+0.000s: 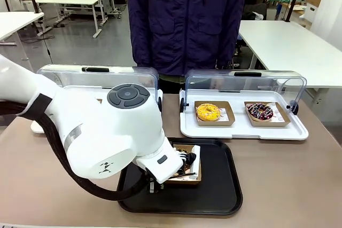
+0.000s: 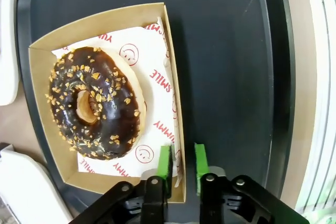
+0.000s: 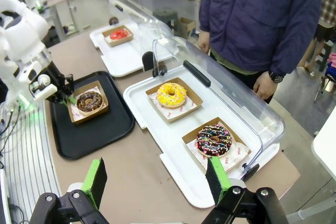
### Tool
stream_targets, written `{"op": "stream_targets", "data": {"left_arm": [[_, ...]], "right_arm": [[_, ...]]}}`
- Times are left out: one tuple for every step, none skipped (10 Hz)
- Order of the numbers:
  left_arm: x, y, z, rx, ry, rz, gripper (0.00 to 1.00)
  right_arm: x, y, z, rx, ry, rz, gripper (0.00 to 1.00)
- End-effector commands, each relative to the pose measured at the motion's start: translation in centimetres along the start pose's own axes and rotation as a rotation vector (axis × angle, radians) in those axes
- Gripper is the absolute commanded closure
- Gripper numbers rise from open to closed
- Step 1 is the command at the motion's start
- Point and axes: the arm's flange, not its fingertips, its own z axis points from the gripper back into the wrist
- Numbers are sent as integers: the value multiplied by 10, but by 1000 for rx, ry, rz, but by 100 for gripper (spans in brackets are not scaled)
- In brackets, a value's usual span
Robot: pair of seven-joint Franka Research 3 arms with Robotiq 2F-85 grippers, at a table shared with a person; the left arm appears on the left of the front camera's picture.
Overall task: Move the second donut from the left to the tray.
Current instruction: Pick up the Paper togo box containing the Donut indicated by the person and place it on the Handle tray.
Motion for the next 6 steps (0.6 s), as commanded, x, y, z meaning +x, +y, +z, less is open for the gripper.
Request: {"op": "stream_targets", "data": {"left_arm": [[-16, -13, 13, 32, 11, -1, 35], [-17, -10, 26, 43, 13, 0, 0], [-19, -6, 40, 40, 14, -1, 0], [-21, -3, 51, 34, 4, -9, 0], [-23, 1, 63, 14, -8, -16, 0], [-24, 4, 69, 4, -22, -15, 0]], "right_arm": [[2, -2, -1, -2, -30, 26, 0], [2, -2, -1, -2, -30, 26, 0], [2, -2, -1, -2, -30, 26, 0], [2, -2, -1, -2, -30, 26, 0], [2, -2, -1, -2, -30, 26, 0], [2, -2, -1, -2, -30, 26, 0]]}}
